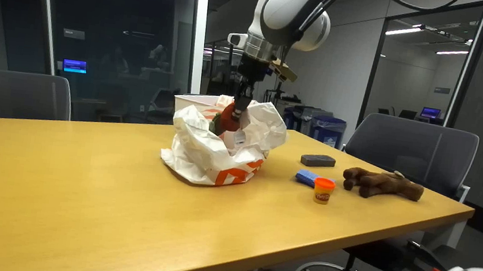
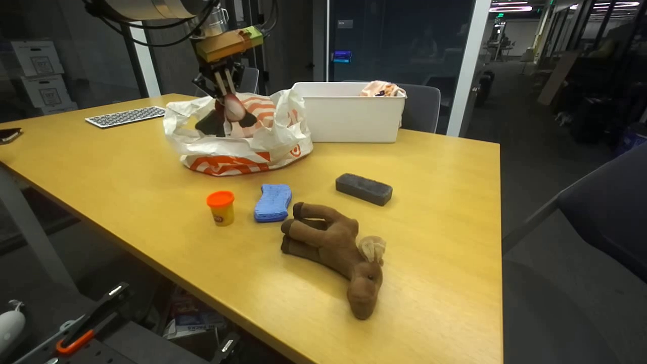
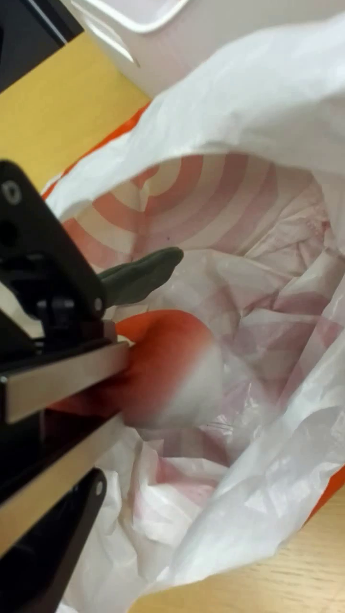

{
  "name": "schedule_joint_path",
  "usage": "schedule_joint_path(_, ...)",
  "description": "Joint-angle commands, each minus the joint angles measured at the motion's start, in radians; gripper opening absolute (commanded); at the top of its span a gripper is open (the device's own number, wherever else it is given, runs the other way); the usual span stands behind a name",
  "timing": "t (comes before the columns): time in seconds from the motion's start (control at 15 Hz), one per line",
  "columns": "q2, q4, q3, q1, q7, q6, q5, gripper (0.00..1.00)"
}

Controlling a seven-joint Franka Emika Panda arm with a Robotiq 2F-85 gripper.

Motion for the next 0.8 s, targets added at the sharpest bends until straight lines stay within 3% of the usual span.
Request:
schedule_joint_path(0.0,0.037,0.044,0.063,-0.042,-0.147,-0.053,0.116,0.08)
schedule_joint_path(0.4,0.110,0.110,0.089,-0.035,-0.167,-0.105,0.149,0.08)
schedule_joint_path(0.47,0.120,0.118,0.089,-0.036,-0.158,-0.117,0.148,0.40)
schedule_joint_path(0.6,0.126,0.123,0.094,-0.044,-0.167,-0.127,0.156,0.47)
schedule_joint_path(0.73,0.118,0.120,0.096,-0.053,-0.170,-0.127,0.165,0.62)
